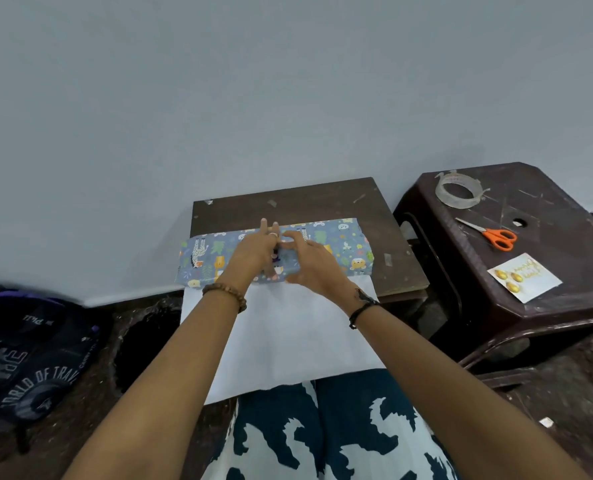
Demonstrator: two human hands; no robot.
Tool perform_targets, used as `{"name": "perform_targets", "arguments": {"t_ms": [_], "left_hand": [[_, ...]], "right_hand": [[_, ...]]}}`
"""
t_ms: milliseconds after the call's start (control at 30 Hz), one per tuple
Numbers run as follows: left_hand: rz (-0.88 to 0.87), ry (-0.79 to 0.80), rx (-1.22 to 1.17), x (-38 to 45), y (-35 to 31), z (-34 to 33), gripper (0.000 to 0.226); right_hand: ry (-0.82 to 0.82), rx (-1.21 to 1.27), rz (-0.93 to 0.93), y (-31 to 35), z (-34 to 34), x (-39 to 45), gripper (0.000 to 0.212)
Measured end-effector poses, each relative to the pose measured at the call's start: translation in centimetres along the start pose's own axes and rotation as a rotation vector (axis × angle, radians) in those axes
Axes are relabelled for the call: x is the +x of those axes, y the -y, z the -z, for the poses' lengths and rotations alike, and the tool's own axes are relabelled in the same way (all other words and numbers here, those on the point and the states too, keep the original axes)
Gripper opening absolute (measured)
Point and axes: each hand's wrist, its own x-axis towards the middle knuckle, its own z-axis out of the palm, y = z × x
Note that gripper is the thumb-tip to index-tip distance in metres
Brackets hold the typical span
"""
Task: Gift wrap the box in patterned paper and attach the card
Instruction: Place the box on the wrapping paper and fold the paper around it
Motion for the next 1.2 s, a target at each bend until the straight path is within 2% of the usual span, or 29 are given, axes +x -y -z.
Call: {"name": "perform_targets", "arguments": {"t_ms": [100, 200, 333, 433, 500, 533, 633, 700, 767, 867, 1000, 1067, 1133, 1200], "left_hand": [[0.039, 0.048, 0.13, 0.5, -0.6, 0.7, 0.12], [0.071, 0.102, 0.242, 0.6, -1.7, 1.5, 0.125], [0.057, 0.084, 0.38, 1.6, -2.7, 1.6, 0.116], [0.025, 0.094, 0.548, 3.0, -2.9, 1.2, 0.089], [-0.069, 0.098, 0.68, 3.3, -2.7, 1.3, 0.068], [-0.084, 0.108, 0.694, 3.2, -2.8, 1.5, 0.072], [0.012, 0.143, 0.603, 2.8, -2.9, 1.5, 0.106], [0.071, 0.147, 0.543, 2.5, -3.3, 1.9, 0.113], [0.089, 0.154, 0.514, 2.4, -3.2, 2.1, 0.119], [0.063, 0.154, 0.513, 2.4, -3.0, 2.0, 0.119], [0.065, 0.147, 0.518, 2.1, -3.0, 2.3, 0.112], [0.056, 0.146, 0.495, 2.0, -3.1, 2.4, 0.111], [0.047, 0.143, 0.475, 1.8, -3.0, 2.4, 0.116], [0.041, 0.144, 0.458, 1.7, -2.9, 2.3, 0.12]], "right_hand": [[0.11, 0.27, -0.069, -0.4, 1.3, 0.1, 0.06], [-0.014, 0.327, -0.18, -2.3, 3.4, 0.5, 0.031], [-0.207, -0.07, -0.326, -6.8, 8.1, 0.3, 0.025], [-0.307, -0.367, -0.453, -10.9, 11.4, 0.2, 0.024], [-0.34, -0.518, -0.581, -13.0, 13.3, 0.6, 0.026], [-0.343, -0.567, -0.644, -13.9, 14.1, 0.9, 0.029], [-0.306, -0.614, -0.776, -15.9, 15.6, 1.5, 0.049], [-0.271, -0.609, -0.833, -16.8, 15.9, 1.9, 0.061], [-0.262, -0.634, -0.867, -17.5, 15.9, 2.1, 0.062], [-0.266, -0.729, -0.831, -17.8, 15.3, 2.3, 0.053], [-0.324, -0.821, -0.735, -15.8, 13.6, 2.5, 0.026], [-0.351, -0.792, -0.561, -14.6, 12.3, 2.6, 0.024], [-0.341, -0.667, -0.339, -13.5, 10.6, 2.4, 0.031], [-0.324, -0.495, -0.212, -12.3, 8.9, 1.7, 0.036]]}}
